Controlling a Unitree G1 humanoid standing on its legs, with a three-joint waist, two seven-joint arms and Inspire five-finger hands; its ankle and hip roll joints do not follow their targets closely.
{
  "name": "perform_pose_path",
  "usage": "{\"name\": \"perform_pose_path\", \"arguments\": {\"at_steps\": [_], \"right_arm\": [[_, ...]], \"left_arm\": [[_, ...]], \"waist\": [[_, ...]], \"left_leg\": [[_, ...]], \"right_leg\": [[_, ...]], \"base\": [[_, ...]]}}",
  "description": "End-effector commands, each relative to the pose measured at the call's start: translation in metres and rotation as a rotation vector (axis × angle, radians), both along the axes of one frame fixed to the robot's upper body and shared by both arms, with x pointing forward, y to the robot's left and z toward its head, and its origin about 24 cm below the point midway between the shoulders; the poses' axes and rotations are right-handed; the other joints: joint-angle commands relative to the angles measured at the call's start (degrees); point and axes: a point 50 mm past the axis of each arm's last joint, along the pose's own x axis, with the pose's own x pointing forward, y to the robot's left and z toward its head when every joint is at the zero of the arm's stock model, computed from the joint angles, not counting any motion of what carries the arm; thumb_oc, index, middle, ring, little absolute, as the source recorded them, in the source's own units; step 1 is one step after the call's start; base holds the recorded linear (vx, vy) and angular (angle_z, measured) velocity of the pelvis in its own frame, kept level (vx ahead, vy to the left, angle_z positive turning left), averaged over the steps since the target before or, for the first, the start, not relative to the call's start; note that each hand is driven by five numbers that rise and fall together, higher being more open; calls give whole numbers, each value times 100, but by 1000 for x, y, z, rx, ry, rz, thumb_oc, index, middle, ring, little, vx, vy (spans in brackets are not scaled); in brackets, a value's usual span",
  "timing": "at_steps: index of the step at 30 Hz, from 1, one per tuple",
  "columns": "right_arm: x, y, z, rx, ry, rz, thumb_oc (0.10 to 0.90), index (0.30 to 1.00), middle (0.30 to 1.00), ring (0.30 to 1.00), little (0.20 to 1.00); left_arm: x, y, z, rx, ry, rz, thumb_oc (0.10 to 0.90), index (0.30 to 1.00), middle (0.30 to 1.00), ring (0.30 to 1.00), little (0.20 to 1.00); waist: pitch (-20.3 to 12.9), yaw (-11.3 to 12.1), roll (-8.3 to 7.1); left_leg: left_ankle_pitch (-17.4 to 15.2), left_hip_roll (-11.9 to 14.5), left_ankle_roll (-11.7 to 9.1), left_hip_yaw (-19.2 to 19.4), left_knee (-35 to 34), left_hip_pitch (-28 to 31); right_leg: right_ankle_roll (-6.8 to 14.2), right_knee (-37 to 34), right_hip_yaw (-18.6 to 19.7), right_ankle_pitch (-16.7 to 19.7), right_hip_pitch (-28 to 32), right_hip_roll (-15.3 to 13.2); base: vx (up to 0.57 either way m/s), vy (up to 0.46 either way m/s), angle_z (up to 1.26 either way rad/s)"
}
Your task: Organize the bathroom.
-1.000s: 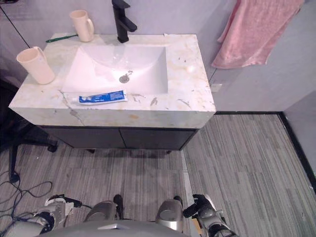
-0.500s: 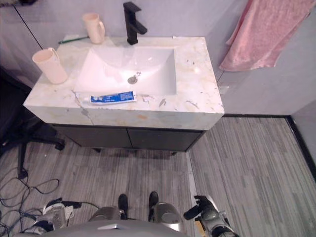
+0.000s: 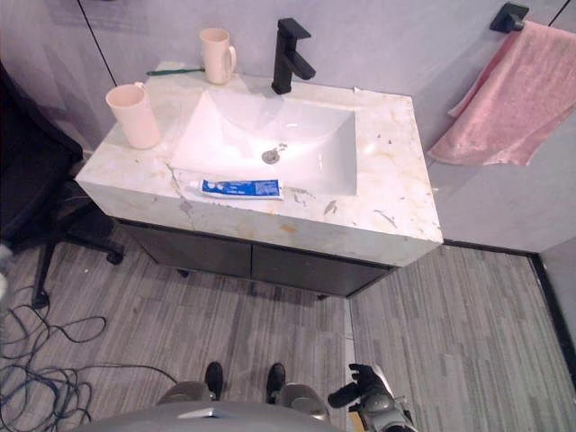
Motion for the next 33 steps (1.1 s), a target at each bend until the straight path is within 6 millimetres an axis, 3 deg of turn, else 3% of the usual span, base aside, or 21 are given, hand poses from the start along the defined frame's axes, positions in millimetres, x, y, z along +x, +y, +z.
{"name": "perform_pose_path", "arguments": {"at_steps": [1, 2, 4, 5, 11, 16, 18, 23, 24, 26, 28, 33], "right_arm": [[12, -12, 6, -35, -35, 5, 800, 900, 900, 900, 900], [12, -13, 6, -39, -17, 11, 800, 900, 900, 900, 900], [13, -14, 6, -39, -6, 11, 800, 900, 900, 900, 900], [14, -14, 6, -37, 8, 12, 800, 900, 900, 900, 900], [14, -18, 6, -39, 62, 34, 800, 900, 900, 900, 900], [14, -18, 5, -35, 83, 46, 800, 900, 900, 900, 900], [12, -18, 5, -37, 128, 83, 800, 900, 900, 900, 900], [10, -19, 4, -49, 170, 108, 800, 900, 900, 900, 900], [12, -21, 5, -54, 179, 110, 800, 900, 900, 900, 900], [13, -23, 6, -58, 182, 106, 800, 900, 900, 900, 900], [16, -24, 7, -61, 190, 105, 800, 900, 900, 900, 900], [16, -28, 8, -80, 201, 93, 800, 900, 900, 900, 900]], "left_arm": [[-6, 4, 44, 182, -136, 19, 800, 900, 900, 900, 900], [-9, -3, 74, 286, -189, -17, 800, 900, 900, 900, 900], [-9, -11, 91, 359, -194, -70, 800, 900, 900, 900, 900], [-7, -21, 110, 415, -162, -171, 800, 900, 900, 900, 900], [12, -67, 157, 561, 44, -614, 800, 900, 900, 900, 900], [18, -80, 171, 613, 95, -691, 800, 900, 900, 900, 900], [34, -88, 190, 629, 192, -784, 800, 900, 900, 900, 900], [62, -96, 180, 519, 417, -1012, 800, 900, 900, 900, 900], [75, -96, 165, 448, 534, -1072, 800, 900, 900, 900, 900], [82, -96, 157, 401, 593, -1097, 800, 900, 900, 900, 900], [95, -93, 134, 339, 736, -1131, 800, 900, 900, 900, 900], [108, -91, 112, 283, 839, -1143, 800, 900, 900, 900, 900]], "waist": [[-167, 52, -16], [-208, 60, 5], [-225, 61, 19], [-235, 66, 42], [-174, 19, 164], [-156, -10, 211], [-166, -129, 326], [-115, -227, 422], [-74, -255, 451], [-52, -270, 463], [-3, -304, 480], [12, -370, 527]], "left_leg": [[-520, 218, 42, 144, 552, -96], [-525, 247, 24, 181, 564, -73], [-534, 267, 15, 203, 585, -64], [-545, 291, 2, 233, 600, -44], [-505, 340, -29, 349, 709, -13], [-473, 347, -32, 377, 721, 16], [-427, 369, -39, 444, 740, 34], [-368, 381, -50, 519, 793, 32], [-365, 356, -42, 520, 802, 27], [-358, 343, -38, 519, 817, 21], [-336, 323, -36, 513, 867, -7], [-290, 296, -47, 545, 899, -26]], "right_leg": [[266, -221, 72, -170, 16, -336], [268, -227, 83, -186, 50, -323], [267, -222, 94, -199, 70, -313], [269, -211, 112, -222, 89, -297], [299, -148, 212, -242, 116, -263], [309, -159, 258, -237, 147, -247], [333, -146, 327, -231, 146, -243], [364, -106, 410, -213, 117, -246], [372, -94, 441, -197, 99, -254], [373, -88, 457, -190, 92, -258], [373, -75, 490, -164, 69, -269], [368, -89, 535, -142, 47, -284]], "base": [[0, 0, 0], [32, -33, 0], [14, -15, -2], [0, 0, 0], [-9, -5, -2], [-6, 0, -4], [-17, 28, -14], [-28, 28, -12], [-52, 31, -11], [-43, 24, -1], [-37, 17, 2], [0, 0, 0]]}}
